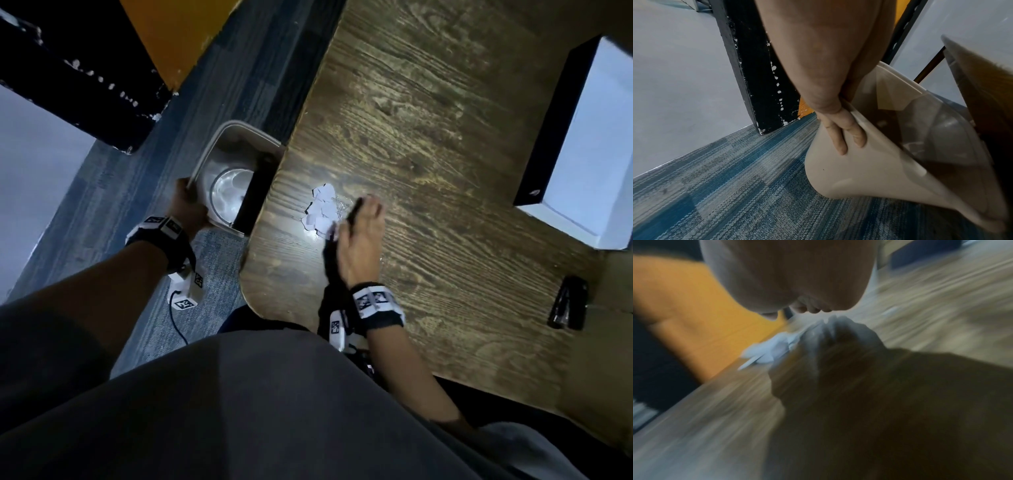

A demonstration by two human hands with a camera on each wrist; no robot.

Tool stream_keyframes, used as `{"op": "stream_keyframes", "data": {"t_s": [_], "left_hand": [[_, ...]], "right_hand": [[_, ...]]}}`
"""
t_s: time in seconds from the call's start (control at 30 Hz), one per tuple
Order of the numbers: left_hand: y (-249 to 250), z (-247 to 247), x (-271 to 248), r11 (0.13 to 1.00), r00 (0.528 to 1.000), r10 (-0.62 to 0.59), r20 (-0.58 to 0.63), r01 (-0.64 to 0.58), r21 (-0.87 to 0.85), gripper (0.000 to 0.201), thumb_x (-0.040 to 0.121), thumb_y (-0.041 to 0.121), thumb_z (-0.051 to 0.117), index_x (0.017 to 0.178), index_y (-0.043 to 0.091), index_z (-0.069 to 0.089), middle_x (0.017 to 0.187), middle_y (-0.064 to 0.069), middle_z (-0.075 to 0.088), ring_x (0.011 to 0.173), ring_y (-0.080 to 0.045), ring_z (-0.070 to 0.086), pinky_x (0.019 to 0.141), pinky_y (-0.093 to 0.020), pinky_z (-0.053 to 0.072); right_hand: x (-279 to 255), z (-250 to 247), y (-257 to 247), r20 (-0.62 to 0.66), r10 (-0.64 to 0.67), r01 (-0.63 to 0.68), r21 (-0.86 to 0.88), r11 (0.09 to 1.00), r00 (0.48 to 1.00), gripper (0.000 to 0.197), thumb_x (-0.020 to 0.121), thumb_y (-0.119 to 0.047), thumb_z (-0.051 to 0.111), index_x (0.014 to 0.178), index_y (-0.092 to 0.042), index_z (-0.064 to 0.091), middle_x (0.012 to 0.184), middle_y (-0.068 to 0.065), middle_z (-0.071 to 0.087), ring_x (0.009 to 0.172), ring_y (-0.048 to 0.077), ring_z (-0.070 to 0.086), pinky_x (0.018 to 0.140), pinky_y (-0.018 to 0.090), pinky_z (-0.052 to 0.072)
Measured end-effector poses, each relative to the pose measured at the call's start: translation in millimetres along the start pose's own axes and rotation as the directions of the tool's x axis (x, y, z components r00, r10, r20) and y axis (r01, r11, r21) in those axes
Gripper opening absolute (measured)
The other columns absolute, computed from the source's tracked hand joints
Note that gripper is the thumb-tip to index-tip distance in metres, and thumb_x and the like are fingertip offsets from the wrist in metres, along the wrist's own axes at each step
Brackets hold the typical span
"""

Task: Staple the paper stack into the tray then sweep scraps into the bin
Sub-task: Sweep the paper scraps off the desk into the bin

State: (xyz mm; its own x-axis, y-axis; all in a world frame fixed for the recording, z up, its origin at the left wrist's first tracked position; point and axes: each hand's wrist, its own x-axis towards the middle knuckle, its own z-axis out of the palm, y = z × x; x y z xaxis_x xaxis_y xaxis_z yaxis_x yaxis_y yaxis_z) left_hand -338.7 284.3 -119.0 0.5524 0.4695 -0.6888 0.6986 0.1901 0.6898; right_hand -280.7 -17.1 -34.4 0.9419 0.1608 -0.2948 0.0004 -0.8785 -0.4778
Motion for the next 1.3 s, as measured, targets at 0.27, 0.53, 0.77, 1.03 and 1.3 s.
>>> {"op": "stream_keyframes", "data": {"t_s": [0.27,0.53,0.77,1.03,1.3], "left_hand": [[-8,-11,11,0.989,0.997,0.072,0.004,-0.072,0.130,0.058,0.077,-0.026,0.036,0.116,0.017,0.040,0.097,-0.005,0.048,0.079,-0.037,0.058,0.034,-0.026,0.052],[-13,-11,16,0.979,0.997,0.066,0.030,-0.070,0.189,0.060,0.075,-0.023,0.045,0.126,0.007,0.048,0.108,-0.020,0.056,0.074,-0.028,0.064,0.045,-0.034,0.058],[-21,-18,18,0.983,0.997,0.064,0.050,-0.072,0.171,0.049,0.078,-0.021,0.044,0.123,-0.001,0.043,0.107,-0.030,0.054,0.078,-0.029,0.064,0.059,-0.048,0.058],[-18,-13,8,0.976,0.991,0.100,0.085,-0.114,0.188,0.031,0.079,-0.019,0.050,0.108,-0.006,0.050,0.092,-0.022,0.057,0.079,-0.035,0.067,0.053,-0.036,0.060],[-12,-4,2,0.985,0.996,0.068,0.054,-0.075,0.153,0.039,0.076,-0.026,0.046,0.103,0.001,0.052,0.103,-0.021,0.059,0.087,-0.036,0.064,0.059,-0.041,0.061]], "right_hand": [[10,-79,139,-0.189,0.504,-0.529,-0.121,0.840,0.843,0.067,0.100,-0.033,0.034,0.151,0.002,0.006,0.160,0.020,0.002,0.148,0.036,0.000,0.120,0.045,0.005],[-29,1,43,-0.029,0.271,-0.272,-0.194,0.943,0.962,0.080,0.092,-0.048,0.022,0.151,0.001,-0.001,0.159,0.020,-0.008,0.148,0.033,-0.012,0.121,0.042,-0.005],[-37,16,1,0.089,-0.006,0.014,-0.099,0.995,0.996,0.074,0.096,-0.049,0.015,0.152,-0.005,0.000,0.162,0.010,-0.006,0.149,0.024,-0.014,0.120,0.034,-0.008],[-69,8,51,-0.092,0.424,-0.433,-0.133,0.891,0.901,0.074,0.096,-0.041,0.021,0.150,0.004,-0.001,0.159,0.022,-0.007,0.147,0.036,-0.010,0.120,0.043,-0.005],[-54,17,-14,0.164,0.047,-0.061,0.079,0.995,0.985,0.064,0.101,-0.034,0.030,0.152,-0.005,0.003,0.162,0.009,-0.006,0.148,0.022,-0.014,0.121,0.033,-0.005]]}}
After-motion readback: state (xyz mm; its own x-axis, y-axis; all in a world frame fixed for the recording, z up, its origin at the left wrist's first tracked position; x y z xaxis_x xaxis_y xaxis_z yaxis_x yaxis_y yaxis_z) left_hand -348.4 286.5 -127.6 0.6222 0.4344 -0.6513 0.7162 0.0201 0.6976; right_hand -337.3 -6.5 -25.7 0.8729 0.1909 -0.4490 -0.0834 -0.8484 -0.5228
